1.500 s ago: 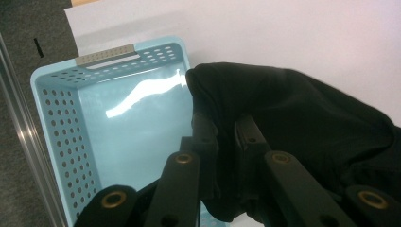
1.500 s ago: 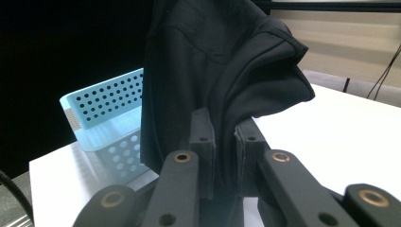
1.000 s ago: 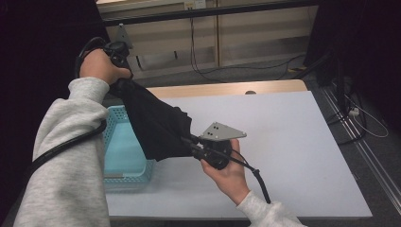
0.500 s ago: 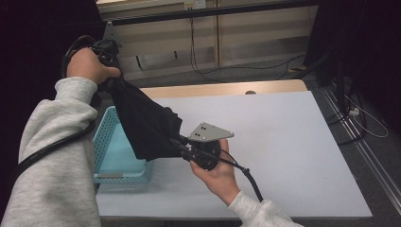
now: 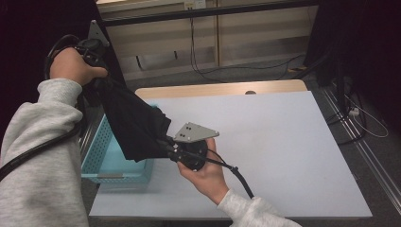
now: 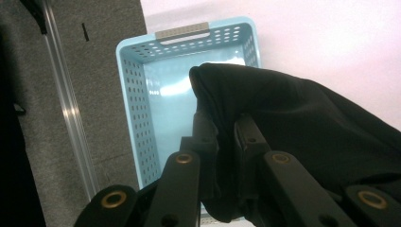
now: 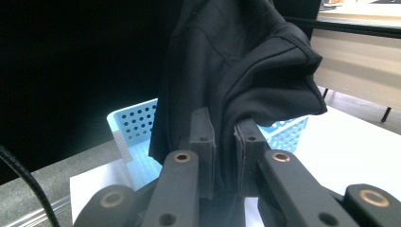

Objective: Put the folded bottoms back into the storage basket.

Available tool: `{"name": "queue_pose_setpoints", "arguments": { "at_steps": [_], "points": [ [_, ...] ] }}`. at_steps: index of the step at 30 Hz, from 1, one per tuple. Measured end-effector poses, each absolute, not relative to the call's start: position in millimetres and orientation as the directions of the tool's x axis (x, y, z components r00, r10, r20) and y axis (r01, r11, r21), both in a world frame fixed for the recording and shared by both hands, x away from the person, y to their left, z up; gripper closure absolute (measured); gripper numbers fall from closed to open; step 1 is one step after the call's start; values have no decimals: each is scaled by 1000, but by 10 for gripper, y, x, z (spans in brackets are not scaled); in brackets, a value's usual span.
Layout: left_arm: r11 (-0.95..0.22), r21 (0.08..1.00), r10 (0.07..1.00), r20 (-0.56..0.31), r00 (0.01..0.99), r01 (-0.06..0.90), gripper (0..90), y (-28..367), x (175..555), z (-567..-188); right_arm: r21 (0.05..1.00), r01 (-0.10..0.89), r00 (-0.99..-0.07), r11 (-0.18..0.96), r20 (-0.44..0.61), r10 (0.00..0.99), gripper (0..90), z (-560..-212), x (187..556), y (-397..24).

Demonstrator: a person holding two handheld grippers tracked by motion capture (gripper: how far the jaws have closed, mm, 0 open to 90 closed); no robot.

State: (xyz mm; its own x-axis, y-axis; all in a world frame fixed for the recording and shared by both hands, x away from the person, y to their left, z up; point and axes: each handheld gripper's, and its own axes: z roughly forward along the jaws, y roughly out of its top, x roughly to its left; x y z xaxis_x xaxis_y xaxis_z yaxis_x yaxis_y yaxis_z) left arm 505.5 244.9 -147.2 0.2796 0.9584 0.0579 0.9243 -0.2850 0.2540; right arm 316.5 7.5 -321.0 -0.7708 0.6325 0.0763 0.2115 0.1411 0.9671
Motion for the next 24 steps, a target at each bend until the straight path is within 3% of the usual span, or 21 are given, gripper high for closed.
{"name": "queue_pose_setpoints", "arguments": {
  "at_steps": [24],
  "points": [
    [-249, 240, 969, 57, 242, 938, 821, 2807, 5135, -1699, 963, 216, -806, 164, 81, 586, 811, -3316, 3199, 481]
  ]
}}
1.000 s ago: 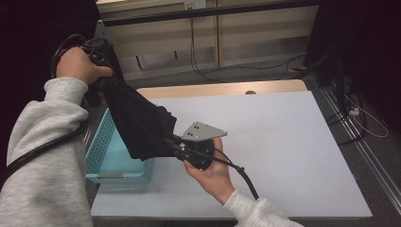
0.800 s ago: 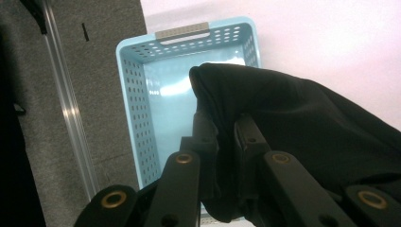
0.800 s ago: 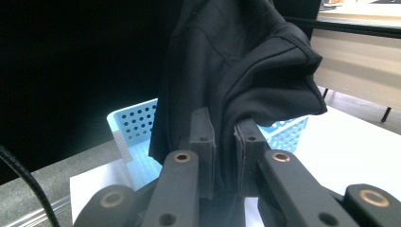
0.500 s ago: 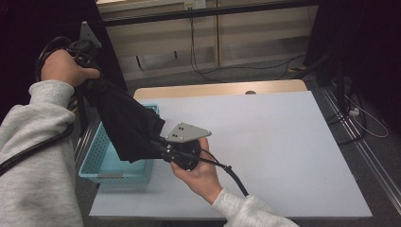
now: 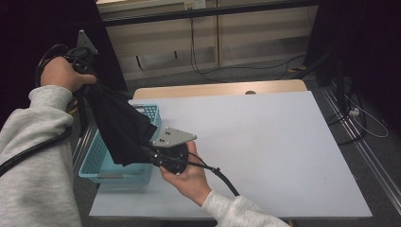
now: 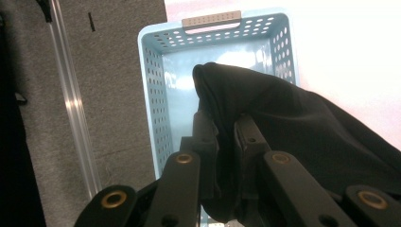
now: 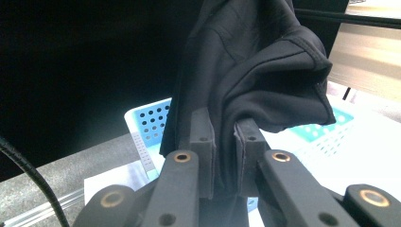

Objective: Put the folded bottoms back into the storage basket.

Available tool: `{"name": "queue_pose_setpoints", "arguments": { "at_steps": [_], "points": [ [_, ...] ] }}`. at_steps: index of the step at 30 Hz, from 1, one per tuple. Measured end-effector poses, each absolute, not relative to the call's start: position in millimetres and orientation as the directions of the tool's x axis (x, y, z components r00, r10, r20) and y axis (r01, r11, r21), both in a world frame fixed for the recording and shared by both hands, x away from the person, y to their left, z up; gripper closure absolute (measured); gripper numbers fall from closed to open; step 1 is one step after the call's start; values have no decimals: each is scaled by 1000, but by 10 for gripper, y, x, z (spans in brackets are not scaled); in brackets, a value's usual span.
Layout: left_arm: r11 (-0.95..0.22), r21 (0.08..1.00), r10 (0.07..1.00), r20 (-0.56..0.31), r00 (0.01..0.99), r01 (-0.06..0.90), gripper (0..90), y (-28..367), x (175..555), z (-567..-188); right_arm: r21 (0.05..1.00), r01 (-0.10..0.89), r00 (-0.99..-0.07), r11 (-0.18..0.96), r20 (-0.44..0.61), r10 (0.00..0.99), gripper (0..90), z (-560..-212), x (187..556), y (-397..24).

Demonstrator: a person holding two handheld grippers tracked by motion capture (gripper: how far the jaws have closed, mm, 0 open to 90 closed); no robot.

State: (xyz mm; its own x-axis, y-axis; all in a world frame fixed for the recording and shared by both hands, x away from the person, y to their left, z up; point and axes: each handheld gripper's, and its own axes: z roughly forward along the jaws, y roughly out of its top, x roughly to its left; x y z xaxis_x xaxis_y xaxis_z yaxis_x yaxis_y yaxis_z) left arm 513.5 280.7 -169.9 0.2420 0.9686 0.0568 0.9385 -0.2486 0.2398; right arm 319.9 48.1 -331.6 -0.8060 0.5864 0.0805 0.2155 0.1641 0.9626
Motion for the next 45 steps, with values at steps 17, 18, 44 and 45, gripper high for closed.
{"name": "queue_pose_setpoints", "arguments": {
  "at_steps": [17, 18, 44, 45],
  "points": [
    [-249, 243, 968, 49, 244, 938, 821, 2888, 5179, -1803, 960, 224, -804, 165, 87, 588, 810, -3406, 3218, 589],
    [-248, 241, 969, 46, 245, 938, 821, 2895, 5181, -1805, 961, 225, -803, 162, 88, 589, 810, -3412, 3220, 597],
    [-354, 390, 935, 160, 316, 850, 413, 3223, 5360, -2285, 929, 202, -813, 311, -18, 582, 428, -3591, 3403, 886],
    [-355, 396, 935, 163, 316, 847, 394, 3223, 5342, -2313, 931, 200, -811, 306, -18, 585, 397, -3580, 3424, 819]
  ]
}}
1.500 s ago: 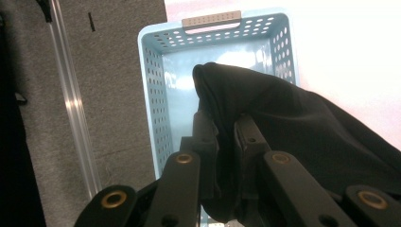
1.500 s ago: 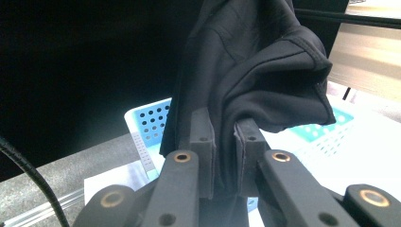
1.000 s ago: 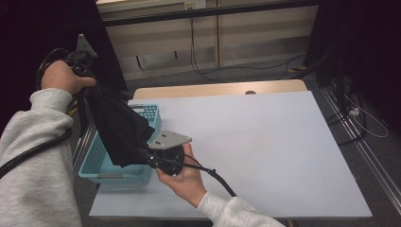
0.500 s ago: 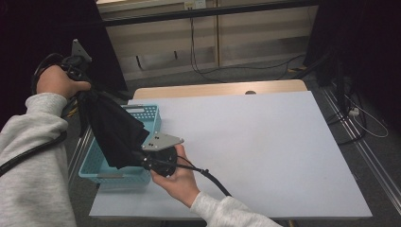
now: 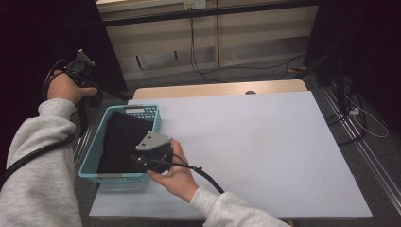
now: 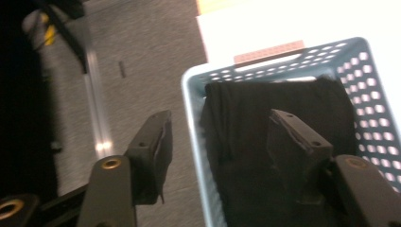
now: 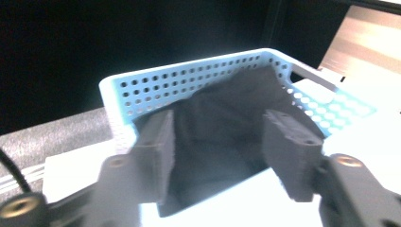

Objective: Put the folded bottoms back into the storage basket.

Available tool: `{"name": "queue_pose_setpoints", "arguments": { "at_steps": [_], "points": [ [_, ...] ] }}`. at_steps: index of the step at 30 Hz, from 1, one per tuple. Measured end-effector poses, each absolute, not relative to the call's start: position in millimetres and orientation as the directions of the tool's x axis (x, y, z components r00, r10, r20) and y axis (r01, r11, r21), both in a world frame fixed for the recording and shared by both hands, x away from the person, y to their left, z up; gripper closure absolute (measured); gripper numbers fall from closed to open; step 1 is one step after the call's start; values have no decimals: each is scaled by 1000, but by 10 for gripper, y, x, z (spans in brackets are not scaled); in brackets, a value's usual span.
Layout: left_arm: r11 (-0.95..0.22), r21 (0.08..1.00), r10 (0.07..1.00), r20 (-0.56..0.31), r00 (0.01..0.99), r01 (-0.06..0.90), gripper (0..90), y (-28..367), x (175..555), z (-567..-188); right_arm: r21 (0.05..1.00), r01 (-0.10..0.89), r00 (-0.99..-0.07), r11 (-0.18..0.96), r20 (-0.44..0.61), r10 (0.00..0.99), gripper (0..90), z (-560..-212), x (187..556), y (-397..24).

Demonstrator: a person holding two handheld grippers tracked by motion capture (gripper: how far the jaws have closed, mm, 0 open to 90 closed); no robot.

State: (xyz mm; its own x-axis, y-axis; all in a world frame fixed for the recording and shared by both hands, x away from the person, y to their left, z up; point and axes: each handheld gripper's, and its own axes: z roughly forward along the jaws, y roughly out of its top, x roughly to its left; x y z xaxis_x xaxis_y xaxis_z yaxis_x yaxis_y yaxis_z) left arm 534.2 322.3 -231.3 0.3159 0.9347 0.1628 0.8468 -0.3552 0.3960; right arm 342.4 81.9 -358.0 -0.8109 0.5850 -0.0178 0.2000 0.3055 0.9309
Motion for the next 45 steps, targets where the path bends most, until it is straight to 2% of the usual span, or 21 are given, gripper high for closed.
{"name": "queue_pose_setpoints", "arguments": {
  "at_steps": [5, 14, 22, 45],
  "points": [
    [-339, 417, 940, 115, 321, 843, 313, 3230, 5257, -2444, 924, 217, -798, 316, -19, 602, 327, -3535, 3487, 467],
    [-337, 423, 936, 56, 347, 841, 273, 3167, 5169, -2681, 923, 253, -771, 291, 11, 637, 268, -3589, 3574, -38],
    [-352, 426, 925, 27, 378, 833, 263, 3082, 5114, -2855, 911, 307, -757, 276, 58, 651, 211, -3779, 3606, -381],
    [-393, 447, 896, -11, 444, 804, 221, 2796, 4976, -3020, 894, 381, -669, 235, 91, 738, 195, -4076, 3502, -1225]
  ]
}}
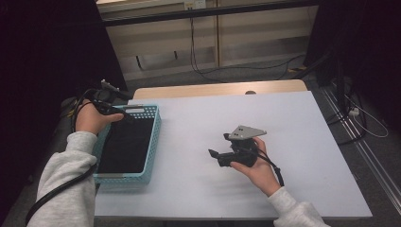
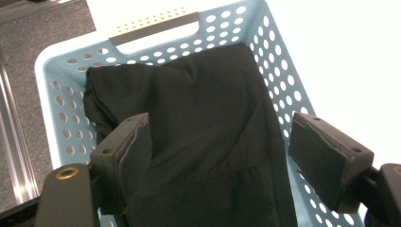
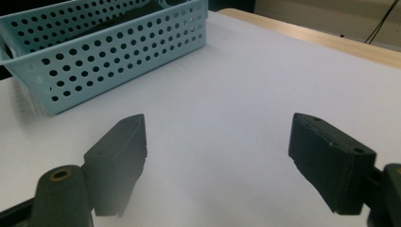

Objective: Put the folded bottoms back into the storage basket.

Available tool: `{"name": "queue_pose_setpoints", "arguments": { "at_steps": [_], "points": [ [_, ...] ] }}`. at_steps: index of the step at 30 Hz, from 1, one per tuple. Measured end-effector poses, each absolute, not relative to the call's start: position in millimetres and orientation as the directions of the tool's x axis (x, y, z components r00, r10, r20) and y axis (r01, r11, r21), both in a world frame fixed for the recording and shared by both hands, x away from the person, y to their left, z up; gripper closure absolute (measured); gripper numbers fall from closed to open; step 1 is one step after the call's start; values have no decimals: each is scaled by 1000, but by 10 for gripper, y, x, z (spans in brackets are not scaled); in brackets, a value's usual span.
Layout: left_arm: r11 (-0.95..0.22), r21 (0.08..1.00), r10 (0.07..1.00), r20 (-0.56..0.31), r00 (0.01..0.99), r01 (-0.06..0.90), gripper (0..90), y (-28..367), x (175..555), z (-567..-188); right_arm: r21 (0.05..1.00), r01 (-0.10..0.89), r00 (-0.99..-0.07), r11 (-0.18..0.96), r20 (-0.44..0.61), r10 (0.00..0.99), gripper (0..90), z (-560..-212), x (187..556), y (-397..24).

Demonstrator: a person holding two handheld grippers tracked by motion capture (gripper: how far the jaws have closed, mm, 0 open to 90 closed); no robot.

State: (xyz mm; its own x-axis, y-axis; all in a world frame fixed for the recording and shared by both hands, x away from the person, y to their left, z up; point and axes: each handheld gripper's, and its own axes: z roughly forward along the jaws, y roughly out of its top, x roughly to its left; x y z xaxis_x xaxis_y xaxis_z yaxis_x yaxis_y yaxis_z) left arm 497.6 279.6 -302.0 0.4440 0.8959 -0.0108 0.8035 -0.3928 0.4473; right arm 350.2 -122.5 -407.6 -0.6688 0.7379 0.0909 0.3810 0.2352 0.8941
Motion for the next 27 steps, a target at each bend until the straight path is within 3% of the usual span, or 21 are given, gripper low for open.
{"name": "queue_pose_setpoints", "arguments": {
  "at_steps": [27],
  "points": [
    [-452, 475, 838, -65, 542, 755, 193, 2490, 4807, -3231, 880, 415, -638, 233, 99, 764, 175, -4186, 3404, -1579]
  ]
}}
